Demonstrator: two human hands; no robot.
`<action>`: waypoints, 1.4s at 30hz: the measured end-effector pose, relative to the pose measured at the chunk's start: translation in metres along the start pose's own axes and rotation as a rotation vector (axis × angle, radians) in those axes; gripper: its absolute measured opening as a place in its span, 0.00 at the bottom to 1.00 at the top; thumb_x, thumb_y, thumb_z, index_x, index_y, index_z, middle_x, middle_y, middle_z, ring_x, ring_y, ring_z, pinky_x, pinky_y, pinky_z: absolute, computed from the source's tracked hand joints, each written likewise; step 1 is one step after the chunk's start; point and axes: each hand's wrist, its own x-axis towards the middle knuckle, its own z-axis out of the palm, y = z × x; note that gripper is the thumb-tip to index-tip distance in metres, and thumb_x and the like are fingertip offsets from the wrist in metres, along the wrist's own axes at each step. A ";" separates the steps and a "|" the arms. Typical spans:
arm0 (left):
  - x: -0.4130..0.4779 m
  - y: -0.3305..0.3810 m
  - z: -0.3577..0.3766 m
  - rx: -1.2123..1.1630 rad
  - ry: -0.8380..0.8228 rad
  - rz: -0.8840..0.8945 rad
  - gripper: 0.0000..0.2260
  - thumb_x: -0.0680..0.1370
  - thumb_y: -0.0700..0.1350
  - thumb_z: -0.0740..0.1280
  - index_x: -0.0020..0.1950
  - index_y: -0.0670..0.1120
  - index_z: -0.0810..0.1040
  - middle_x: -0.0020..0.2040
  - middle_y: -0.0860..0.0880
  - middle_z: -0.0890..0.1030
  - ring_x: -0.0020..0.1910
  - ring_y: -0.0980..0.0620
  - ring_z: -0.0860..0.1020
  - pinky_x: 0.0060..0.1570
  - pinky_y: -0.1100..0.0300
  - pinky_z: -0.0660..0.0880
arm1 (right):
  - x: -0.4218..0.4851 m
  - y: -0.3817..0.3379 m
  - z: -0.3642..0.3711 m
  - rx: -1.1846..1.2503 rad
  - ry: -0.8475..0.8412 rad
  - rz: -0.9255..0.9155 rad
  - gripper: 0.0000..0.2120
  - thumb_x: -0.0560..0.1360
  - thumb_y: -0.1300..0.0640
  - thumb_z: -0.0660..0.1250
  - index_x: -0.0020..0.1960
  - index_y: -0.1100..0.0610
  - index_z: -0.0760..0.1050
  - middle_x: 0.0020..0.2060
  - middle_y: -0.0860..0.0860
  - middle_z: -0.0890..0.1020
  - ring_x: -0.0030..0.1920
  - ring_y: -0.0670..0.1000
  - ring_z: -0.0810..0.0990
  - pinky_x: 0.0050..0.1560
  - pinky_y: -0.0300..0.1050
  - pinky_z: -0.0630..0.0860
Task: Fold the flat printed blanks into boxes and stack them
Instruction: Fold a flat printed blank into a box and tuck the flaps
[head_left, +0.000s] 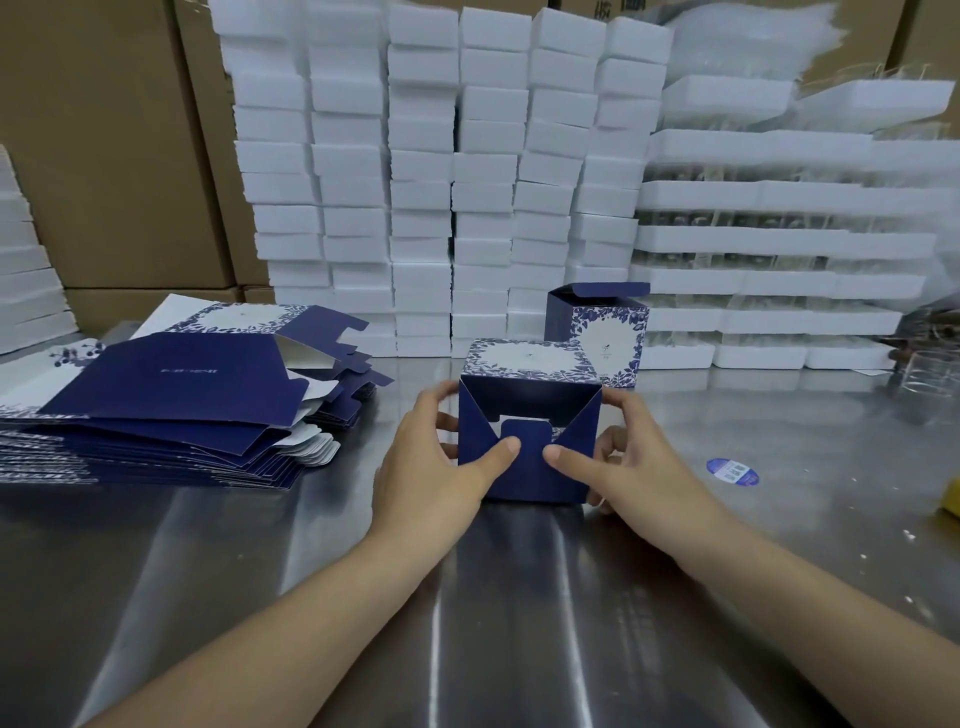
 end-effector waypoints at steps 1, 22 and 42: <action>0.001 0.001 -0.002 0.018 0.002 0.029 0.34 0.71 0.58 0.81 0.70 0.73 0.66 0.60 0.59 0.79 0.51 0.56 0.84 0.54 0.48 0.83 | -0.001 0.000 0.000 -0.013 0.009 -0.013 0.32 0.73 0.43 0.80 0.70 0.37 0.65 0.31 0.46 0.76 0.33 0.48 0.81 0.41 0.49 0.76; 0.010 0.008 -0.016 -0.087 -0.178 0.140 0.20 0.78 0.64 0.70 0.69 0.71 0.74 0.67 0.60 0.74 0.65 0.61 0.78 0.65 0.43 0.79 | -0.005 -0.010 -0.009 -0.098 -0.065 -0.221 0.34 0.73 0.29 0.70 0.75 0.24 0.58 0.63 0.35 0.76 0.53 0.36 0.82 0.47 0.29 0.77; 0.009 0.006 -0.012 -0.259 -0.178 0.194 0.40 0.77 0.35 0.77 0.75 0.72 0.67 0.68 0.60 0.76 0.61 0.65 0.78 0.45 0.54 0.86 | -0.005 -0.007 -0.001 0.048 0.063 -0.275 0.38 0.77 0.47 0.77 0.75 0.23 0.59 0.58 0.30 0.79 0.60 0.36 0.79 0.49 0.36 0.82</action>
